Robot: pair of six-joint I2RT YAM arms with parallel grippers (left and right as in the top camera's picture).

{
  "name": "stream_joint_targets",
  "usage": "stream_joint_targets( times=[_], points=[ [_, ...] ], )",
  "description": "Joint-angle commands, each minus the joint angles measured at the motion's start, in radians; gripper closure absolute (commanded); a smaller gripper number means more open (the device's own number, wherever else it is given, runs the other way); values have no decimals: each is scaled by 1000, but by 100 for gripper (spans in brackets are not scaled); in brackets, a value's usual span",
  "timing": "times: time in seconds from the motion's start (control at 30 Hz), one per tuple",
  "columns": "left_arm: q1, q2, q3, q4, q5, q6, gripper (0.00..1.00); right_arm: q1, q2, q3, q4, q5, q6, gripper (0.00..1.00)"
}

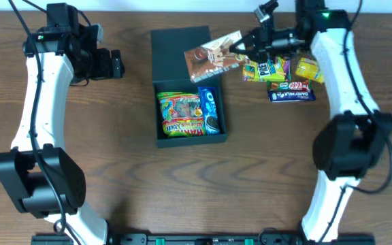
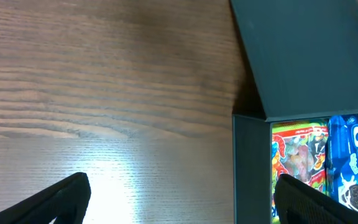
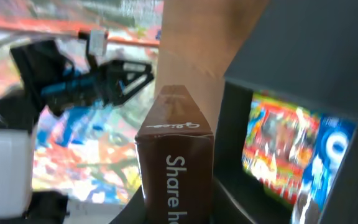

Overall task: Pack container
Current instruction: 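Place the brown chocolate box into the black box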

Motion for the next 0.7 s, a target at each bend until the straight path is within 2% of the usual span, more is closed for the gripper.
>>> stream_joint_targets(
  times=[0.0, 0.1, 0.17, 0.3, 0.5, 0.67],
  points=[
    [7, -20, 4, -5, -2, 11, 5, -3, -82, 16, -90, 8, -185, 98],
    [7, -20, 4, -8, 8, 10, 5, 13, -84, 7, -216, 8, -278, 98],
    [7, -20, 4, -8, 22, 10, 5, 33, -84, -30, -242, 3, -306, 98],
    [7, -20, 4, -19, 27, 11, 4, 83, -84, -158, -140, -69, -275, 98],
    [7, -20, 4, -33, 27, 10, 5, 150, -84, -350, 206, -24, 66, 98],
    [7, -20, 4, -35, 26, 10, 5, 203, -84, -422, 344, 151, 291, 98]
  ],
)
